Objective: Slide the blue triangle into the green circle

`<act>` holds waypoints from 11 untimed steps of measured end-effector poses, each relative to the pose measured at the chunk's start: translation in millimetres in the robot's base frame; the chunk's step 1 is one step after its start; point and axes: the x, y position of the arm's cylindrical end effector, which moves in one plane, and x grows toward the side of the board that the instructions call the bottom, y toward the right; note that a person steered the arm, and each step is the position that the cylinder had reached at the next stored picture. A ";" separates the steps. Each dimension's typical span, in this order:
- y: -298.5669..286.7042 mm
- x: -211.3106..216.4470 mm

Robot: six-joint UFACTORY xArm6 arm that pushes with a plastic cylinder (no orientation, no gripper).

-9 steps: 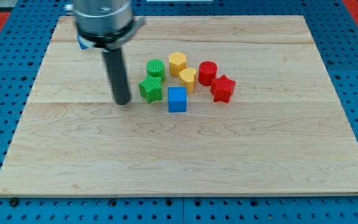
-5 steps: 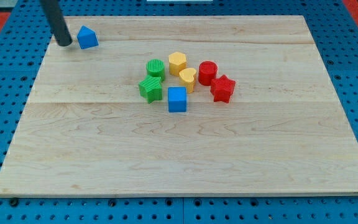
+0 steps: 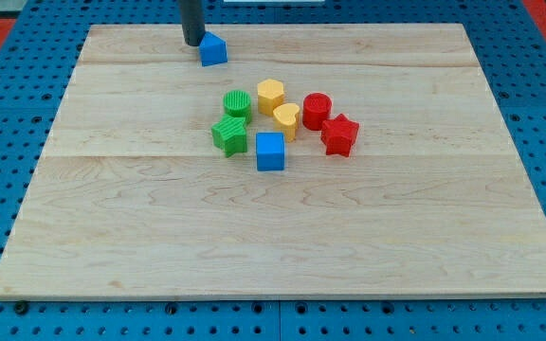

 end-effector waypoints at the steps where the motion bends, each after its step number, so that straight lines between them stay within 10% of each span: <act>1: 30.1 12.6; 6: 43.6 115.9; 11: 84.1 101.4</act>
